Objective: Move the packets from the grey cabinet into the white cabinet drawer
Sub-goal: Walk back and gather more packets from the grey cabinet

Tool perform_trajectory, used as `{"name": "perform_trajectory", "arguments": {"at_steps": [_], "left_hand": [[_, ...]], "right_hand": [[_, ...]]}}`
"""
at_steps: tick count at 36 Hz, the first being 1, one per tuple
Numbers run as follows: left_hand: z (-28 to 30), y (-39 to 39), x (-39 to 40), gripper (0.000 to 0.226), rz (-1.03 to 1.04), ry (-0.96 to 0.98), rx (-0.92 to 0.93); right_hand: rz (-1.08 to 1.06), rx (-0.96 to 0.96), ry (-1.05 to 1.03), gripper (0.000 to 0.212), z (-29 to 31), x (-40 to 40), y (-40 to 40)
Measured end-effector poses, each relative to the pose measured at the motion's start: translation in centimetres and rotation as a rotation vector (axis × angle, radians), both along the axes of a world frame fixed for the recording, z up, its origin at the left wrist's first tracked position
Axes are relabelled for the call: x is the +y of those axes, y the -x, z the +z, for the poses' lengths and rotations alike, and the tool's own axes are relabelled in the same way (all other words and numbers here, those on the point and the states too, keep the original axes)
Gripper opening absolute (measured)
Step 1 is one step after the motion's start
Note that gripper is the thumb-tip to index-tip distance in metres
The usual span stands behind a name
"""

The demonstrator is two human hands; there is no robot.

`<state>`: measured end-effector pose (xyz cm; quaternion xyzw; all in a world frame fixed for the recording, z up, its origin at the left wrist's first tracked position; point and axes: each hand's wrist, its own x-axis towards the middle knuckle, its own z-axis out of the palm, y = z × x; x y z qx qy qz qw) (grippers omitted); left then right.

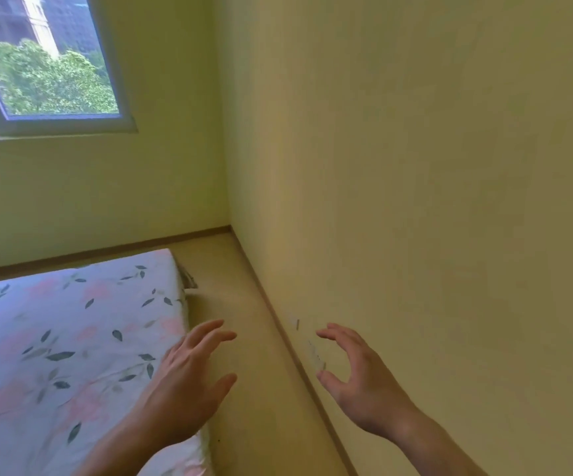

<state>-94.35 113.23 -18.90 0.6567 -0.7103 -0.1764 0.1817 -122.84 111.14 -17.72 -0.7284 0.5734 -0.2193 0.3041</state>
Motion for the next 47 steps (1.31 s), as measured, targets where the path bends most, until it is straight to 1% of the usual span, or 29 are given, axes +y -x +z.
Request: {"name": "perform_trajectory", "arguments": {"at_steps": [9,13,17,20,23,29,36,41,47], "left_hand": [[0.3,-4.2,-6.3,0.055,0.281,0.006,-0.021],[-0.5,-7.0,-11.1,0.056,0.390,0.013,0.002],[-2.1,-10.4,-17.7,0.053,0.455,0.016,0.045],[-2.8,-12.9,-23.4,0.054,0.469,-0.011,0.083],[-2.9,-14.9,-29.1,0.054,0.441,-0.002,0.099],[-1.8,-18.5,-39.5,0.053,0.380,0.022,0.096],[-1.4,-22.3,-52.1,0.051,0.362,0.007,0.067],[-1.9,-25.2,-61.5,0.050,0.400,0.014,0.046],[-0.8,-29.5,-70.5,0.050,0.557,-0.028,0.037]], "right_hand": [[0.258,-0.022,0.031,0.053,1.0,-14.3,-5.0],[0.334,-0.021,0.039,0.054,1.1,-21.3,-8.2],[0.384,-0.005,0.036,0.054,0.7,-28.7,-12.0],[0.377,-0.006,-0.004,0.053,0.2,-34.2,-14.5],[0.370,0.001,-0.012,0.054,-0.2,-39.5,-16.7],[0.337,-0.033,-0.056,0.054,-0.8,-49.0,-20.3],[0.362,-0.056,-0.081,0.053,-2.6,-61.5,-24.8],[0.410,-0.073,-0.080,0.054,-3.4,-72.1,-28.1],[0.519,-0.056,-0.081,0.057,-2.5,-85.6,-33.6]]}}
